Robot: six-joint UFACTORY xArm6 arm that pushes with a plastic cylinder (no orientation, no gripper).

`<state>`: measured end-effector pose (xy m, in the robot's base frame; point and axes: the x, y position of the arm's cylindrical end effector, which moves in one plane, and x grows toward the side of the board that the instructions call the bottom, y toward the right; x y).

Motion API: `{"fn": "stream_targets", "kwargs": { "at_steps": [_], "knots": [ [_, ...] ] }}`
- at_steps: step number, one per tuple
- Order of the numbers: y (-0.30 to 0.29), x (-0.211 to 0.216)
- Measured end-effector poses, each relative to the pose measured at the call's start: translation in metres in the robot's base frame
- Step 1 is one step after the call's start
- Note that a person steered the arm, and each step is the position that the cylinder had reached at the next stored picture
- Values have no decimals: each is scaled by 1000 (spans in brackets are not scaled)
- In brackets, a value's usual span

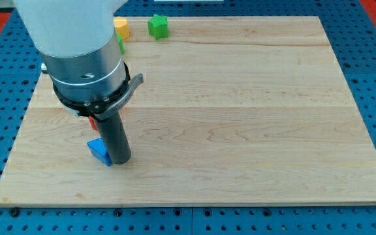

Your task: Move your arm away from the blue triangle

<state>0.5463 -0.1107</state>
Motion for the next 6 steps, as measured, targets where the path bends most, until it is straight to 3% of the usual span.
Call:
{"fn": "stream_targets", "kwargs": {
  "at_steps": [5,6],
  "knots": [
    [-4,7],
    [58,14]
  ]
}}
